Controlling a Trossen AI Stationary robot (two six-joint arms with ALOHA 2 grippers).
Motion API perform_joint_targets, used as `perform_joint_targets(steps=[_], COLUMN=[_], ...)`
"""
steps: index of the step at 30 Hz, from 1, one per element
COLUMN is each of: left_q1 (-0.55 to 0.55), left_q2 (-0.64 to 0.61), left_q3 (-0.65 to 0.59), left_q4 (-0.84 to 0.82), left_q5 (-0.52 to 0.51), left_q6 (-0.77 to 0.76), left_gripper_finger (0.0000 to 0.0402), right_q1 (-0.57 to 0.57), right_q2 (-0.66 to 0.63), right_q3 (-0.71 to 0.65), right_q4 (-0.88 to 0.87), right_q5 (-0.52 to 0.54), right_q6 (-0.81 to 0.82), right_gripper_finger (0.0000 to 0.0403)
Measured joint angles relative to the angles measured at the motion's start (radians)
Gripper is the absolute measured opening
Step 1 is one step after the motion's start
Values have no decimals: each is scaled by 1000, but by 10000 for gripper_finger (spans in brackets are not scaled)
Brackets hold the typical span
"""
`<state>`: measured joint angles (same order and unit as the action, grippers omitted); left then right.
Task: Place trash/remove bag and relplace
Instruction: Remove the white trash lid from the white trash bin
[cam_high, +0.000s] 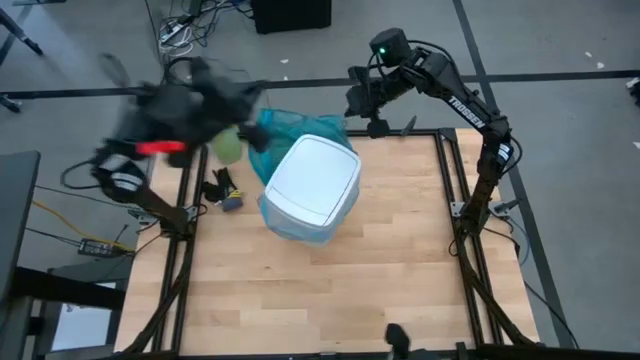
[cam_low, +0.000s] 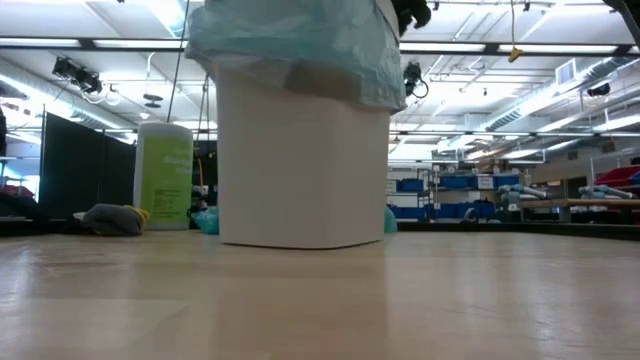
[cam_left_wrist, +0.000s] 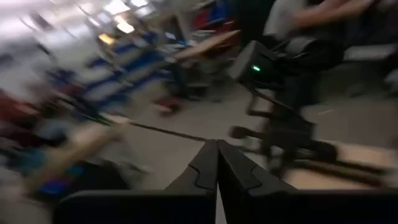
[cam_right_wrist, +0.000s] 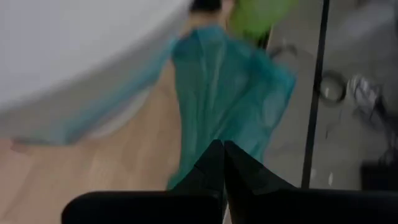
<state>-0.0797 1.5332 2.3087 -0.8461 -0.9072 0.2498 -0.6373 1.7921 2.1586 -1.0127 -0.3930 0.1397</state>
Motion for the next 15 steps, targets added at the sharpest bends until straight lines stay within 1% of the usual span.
perform_joint_targets(steps=[2,4,6,8,10,12,13,15], left_q1=[19,36,41,38,28,16,11,6], left_q2=[-50,-91,-125,-135,-137,-134,-128,-115], left_q3=[0,-3,-3,-3,-7,-20,-34,-70], left_q4=[-87,-223,-339,-446,-505,-525,-524,-514], left_q5=[92,182,257,315,377,407,418,428], left_q6=[-167,-329,-488,-601,-644,-636,-609,-520], left_gripper_finger=[14,14,14,14,14,14,14,14], right_q1=[0,1,4,15,32,59,72,104], right_q2=[-1,-1,-2,-2,-1,-1,-1,-1], right_q3=[0,0,0,0,0,0,0,0], right_q4=[67,154,215,239,246,254,252,239], right_q5=[-67,-129,-142,-146,-154,-166,-179,-205], right_q6=[-3,1,21,1,-102,-216,-236,-193], right_gripper_finger=[0,1,3,3,1,1,2,1])
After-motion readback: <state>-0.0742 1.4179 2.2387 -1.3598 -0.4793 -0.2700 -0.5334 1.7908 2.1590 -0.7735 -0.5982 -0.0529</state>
